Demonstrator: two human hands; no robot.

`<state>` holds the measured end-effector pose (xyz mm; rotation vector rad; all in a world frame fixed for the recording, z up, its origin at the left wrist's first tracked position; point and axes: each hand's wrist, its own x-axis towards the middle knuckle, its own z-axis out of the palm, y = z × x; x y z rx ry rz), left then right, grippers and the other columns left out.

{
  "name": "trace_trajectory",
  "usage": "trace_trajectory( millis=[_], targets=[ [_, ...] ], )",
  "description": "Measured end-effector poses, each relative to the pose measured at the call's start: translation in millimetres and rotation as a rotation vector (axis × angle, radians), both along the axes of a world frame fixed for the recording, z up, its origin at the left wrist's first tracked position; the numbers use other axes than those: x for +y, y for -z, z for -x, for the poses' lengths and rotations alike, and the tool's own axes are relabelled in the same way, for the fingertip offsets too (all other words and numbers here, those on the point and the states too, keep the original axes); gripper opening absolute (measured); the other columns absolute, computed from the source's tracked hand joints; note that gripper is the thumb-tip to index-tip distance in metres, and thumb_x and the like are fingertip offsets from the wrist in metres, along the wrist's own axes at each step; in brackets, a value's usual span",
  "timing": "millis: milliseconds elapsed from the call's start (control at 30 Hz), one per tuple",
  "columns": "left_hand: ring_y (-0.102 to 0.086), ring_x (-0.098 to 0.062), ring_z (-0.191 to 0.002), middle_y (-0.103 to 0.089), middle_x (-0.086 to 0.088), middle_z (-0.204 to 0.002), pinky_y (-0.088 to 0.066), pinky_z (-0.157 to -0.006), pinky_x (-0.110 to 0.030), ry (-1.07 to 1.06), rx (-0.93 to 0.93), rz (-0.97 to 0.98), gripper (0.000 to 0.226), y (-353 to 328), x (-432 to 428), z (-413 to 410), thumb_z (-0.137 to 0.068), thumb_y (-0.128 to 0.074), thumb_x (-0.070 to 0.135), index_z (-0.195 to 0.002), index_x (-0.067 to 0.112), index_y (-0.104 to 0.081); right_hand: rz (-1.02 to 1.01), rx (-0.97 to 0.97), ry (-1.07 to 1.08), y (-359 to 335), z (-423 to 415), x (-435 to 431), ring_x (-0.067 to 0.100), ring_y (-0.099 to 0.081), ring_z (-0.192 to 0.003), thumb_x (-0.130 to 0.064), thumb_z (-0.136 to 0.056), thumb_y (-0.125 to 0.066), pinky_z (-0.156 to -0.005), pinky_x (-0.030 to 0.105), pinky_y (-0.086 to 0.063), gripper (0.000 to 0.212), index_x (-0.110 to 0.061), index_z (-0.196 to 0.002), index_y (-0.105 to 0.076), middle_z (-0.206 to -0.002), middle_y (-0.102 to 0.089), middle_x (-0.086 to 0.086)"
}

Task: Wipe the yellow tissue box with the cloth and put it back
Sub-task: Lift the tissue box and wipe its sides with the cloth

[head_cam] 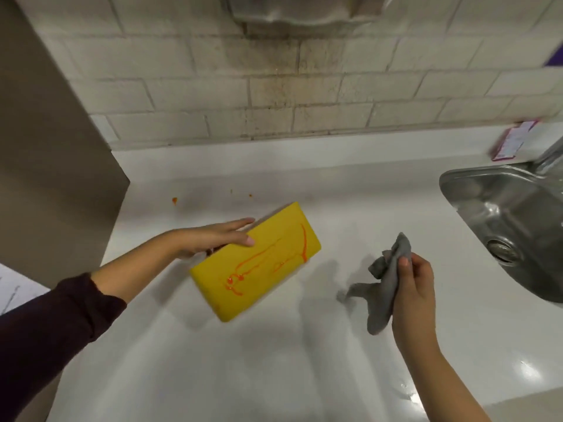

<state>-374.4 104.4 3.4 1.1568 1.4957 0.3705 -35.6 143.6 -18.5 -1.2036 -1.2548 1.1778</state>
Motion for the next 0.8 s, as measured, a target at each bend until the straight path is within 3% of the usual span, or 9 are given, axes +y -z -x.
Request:
trace_trajectory(
  millis=[100,167,233,300,367,433,533,633,800],
  targets=[
    [-0.054,-0.023,-0.124,-0.05,0.004,-0.143,-0.038,-0.108,-0.048,0.011,-0.196,0.031,0.081,10.5,-10.4,-40.1,-0.069,-0.062,0.053,-0.142,0.037,-0.031,-0.016,0.125,0.007,-9.2,-6.1,-11.3,0.016,-0.066,-0.091,-0.024,-0.099,-0.039,-0.084,0.032,-0.049,0.015,-0.032,-0.101,-0.051,-0.087,-0.069,-0.01],
    [-0.057,-0.022,-0.121,-0.055,0.007,-0.137,-0.043,-0.105,-0.044,0.033,-0.274,0.044,0.065,15.8,-11.6,-59.3,-0.073,-0.059,0.053,-0.135,0.042,-0.042,-0.061,0.15,-0.003,-14.6,-4.1,-17.1,0.009,-0.067,-0.086,-0.027,-0.098,-0.04,-0.076,0.023,-0.053,0.017,-0.038,-0.107,-0.049,-0.09,-0.07,-0.013],
    [-0.061,-0.021,-0.117,-0.06,0.009,-0.132,-0.051,-0.096,-0.036,0.048,-0.308,0.054,0.051,18.5,-11.7,-71.0,-0.075,-0.058,0.053,-0.126,0.047,-0.05,-0.11,0.122,-0.042,-18.1,3.7,-21.0,0.015,-0.066,-0.091,-0.033,-0.095,-0.04,-0.076,0.027,-0.055,0.02,-0.039,-0.113,-0.048,-0.1,-0.068,-0.002],
    [-0.063,-0.02,-0.114,-0.062,0.009,-0.129,-0.054,-0.089,-0.031,0.043,-0.303,0.067,0.05,19.8,-12.0,-75.9,-0.074,-0.059,0.055,-0.124,0.049,-0.051,-0.18,0.026,-0.079,-15.9,15.0,-21.5,0.021,-0.061,-0.101,-0.034,-0.094,-0.038,-0.082,0.034,-0.052,0.025,-0.033,-0.116,-0.049,-0.11,-0.062,0.006],
    [-0.064,-0.021,-0.111,-0.063,0.009,-0.127,-0.055,-0.085,-0.031,0.034,-0.298,0.076,0.055,19.2,-12.4,-77.3,-0.069,-0.064,0.059,-0.122,0.052,-0.052,-0.294,-0.128,-0.11,-8.0,26.0,-20.9,0.015,-0.052,-0.109,-0.024,-0.096,-0.037,-0.091,0.022,-0.045,0.028,-0.025,-0.12,-0.05,-0.119,-0.053,0.007],
    [-0.066,-0.021,-0.109,-0.065,0.01,-0.125,-0.056,-0.082,-0.03,0.019,-0.289,0.087,0.061,16.2,-13.2,-78.6,-0.061,-0.069,0.066,-0.119,0.054,-0.052,-0.367,-0.297,-0.188,3.6,33.4,-21.6,0.014,-0.043,-0.118,-0.017,-0.096,-0.037,-0.101,0.026,-0.038,0.034,-0.016,-0.126,-0.052,-0.13,-0.046,0.01],
    [-0.065,-0.022,-0.11,-0.062,0.006,-0.129,-0.054,-0.092,-0.038,0.0,-0.246,0.09,0.062,14.6,-12.0,-80.8,-0.067,-0.065,0.062,-0.126,0.051,-0.048,-0.581,-0.669,-0.294,24.6,31.7,-20.5,0.018,-0.026,-0.139,-0.027,-0.098,-0.032,-0.114,0.038,-0.021,0.044,-0.014,-0.139,-0.04,-0.152,-0.029,0.007],
    [-0.059,-0.026,-0.118,-0.053,0.001,-0.139,-0.044,-0.104,-0.049,0.002,-0.203,0.103,0.076,13.3,-11.4,-83.0,-0.071,-0.06,0.057,-0.14,0.04,-0.035,-0.762,-0.895,-0.282,29.6,21.2,-8.1,0.017,-0.01,-0.145,-0.038,-0.097,-0.029,-0.118,0.042,-0.004,0.048,-0.022,-0.143,-0.033,-0.155,-0.017,-0.003],
    [-0.06,-0.024,-0.117,-0.053,0.003,-0.138,-0.046,-0.102,-0.046,0.057,-0.148,0.1,0.084,8.1,-13.2,-84.7,-0.066,-0.063,0.064,-0.141,0.041,-0.032,-0.794,-0.82,-0.506,26.1,16.0,11.6,0.016,-0.003,-0.146,-0.033,-0.097,-0.03,-0.119,0.035,0.005,0.049,-0.022,-0.145,-0.025,-0.155,-0.017,0.002]
  ],
)
